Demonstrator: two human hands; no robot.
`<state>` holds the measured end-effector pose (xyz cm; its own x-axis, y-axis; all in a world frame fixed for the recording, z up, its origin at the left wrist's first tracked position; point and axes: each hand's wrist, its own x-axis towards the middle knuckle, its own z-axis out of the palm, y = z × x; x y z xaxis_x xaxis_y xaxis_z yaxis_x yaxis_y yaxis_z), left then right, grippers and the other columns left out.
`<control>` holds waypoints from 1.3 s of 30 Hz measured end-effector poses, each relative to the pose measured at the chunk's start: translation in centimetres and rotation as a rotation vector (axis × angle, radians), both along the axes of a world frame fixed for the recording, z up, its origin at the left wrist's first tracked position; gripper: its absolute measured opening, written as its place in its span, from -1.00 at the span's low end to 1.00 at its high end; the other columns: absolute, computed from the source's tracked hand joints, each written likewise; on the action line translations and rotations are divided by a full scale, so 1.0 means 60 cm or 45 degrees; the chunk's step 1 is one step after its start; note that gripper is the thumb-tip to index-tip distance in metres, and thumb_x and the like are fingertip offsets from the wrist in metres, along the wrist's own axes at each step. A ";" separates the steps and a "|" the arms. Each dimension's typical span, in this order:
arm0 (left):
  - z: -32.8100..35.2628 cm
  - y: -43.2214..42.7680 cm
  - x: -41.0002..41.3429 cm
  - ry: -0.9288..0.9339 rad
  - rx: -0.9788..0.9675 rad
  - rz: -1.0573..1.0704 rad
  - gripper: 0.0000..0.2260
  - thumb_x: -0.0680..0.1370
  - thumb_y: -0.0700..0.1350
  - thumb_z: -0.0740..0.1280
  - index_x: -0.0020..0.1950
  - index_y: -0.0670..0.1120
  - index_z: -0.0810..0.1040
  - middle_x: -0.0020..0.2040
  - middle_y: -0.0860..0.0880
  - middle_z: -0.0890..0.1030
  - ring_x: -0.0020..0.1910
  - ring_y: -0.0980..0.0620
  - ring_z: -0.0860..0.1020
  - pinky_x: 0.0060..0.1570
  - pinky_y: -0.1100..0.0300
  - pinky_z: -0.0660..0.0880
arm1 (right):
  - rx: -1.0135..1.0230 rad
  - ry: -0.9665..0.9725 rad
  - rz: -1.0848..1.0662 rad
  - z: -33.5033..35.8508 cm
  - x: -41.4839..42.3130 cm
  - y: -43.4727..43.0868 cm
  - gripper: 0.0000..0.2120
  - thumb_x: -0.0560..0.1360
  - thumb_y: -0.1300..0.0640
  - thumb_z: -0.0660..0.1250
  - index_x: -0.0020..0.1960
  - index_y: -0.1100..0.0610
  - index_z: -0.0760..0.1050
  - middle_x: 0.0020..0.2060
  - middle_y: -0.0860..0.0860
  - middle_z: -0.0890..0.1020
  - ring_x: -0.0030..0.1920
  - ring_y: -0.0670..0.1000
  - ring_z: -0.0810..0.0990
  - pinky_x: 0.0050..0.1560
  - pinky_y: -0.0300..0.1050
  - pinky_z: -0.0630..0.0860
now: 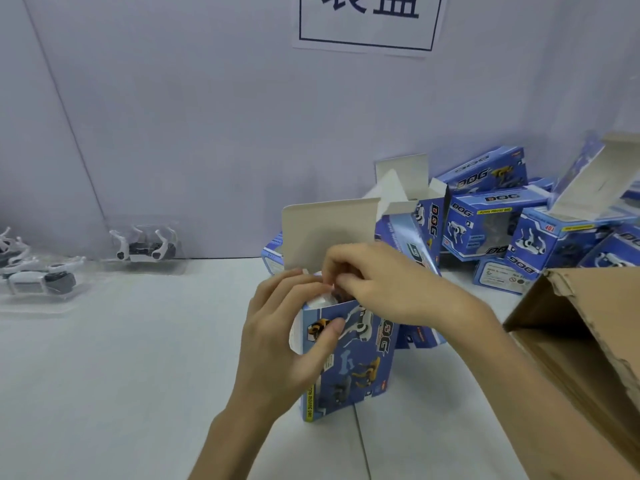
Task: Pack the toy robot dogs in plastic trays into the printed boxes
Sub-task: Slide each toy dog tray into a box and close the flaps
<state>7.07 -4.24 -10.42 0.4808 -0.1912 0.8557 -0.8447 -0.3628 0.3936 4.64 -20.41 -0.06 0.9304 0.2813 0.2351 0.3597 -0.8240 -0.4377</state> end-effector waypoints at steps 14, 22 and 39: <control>0.008 -0.006 -0.003 -0.002 -0.029 -0.019 -0.72 0.50 0.09 0.39 -0.04 -0.14 0.64 0.03 0.13 0.62 0.18 0.11 0.46 0.18 0.37 0.42 | 1.057 -0.477 -0.632 -0.087 -0.014 -0.034 -0.71 0.37 0.31 0.48 -0.07 -0.05 0.57 -0.18 -0.17 0.65 -0.17 -0.20 0.61 -0.29 -0.33 0.51; 0.011 0.000 -0.001 0.036 -0.047 -0.042 -0.70 0.51 0.09 0.35 -0.05 -0.15 0.65 0.02 0.08 0.65 0.18 0.12 0.47 0.19 0.44 0.39 | 0.784 -0.333 -0.428 -0.086 -0.012 -0.033 -0.92 0.48 0.03 0.47 -0.17 -0.07 0.60 -0.05 -0.19 0.66 0.00 -0.23 0.58 -0.12 -0.28 0.52; 0.022 0.005 -0.009 0.251 -0.179 -0.289 -0.72 0.45 0.07 0.33 -0.15 -0.12 0.67 -0.01 0.12 0.68 0.25 0.02 0.53 0.21 0.35 0.42 | 1.788 0.261 0.155 -0.098 -0.016 -0.074 -0.58 0.27 0.34 0.31 0.02 -0.01 0.66 -0.01 0.00 0.68 -0.04 0.04 0.69 -0.23 -0.10 0.65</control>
<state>6.50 -3.97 -9.11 0.5986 -0.1992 0.7759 -0.8002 -0.1042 0.5906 3.68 -24.84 -5.93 0.9689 0.0104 0.2474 0.2270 0.3618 -0.9042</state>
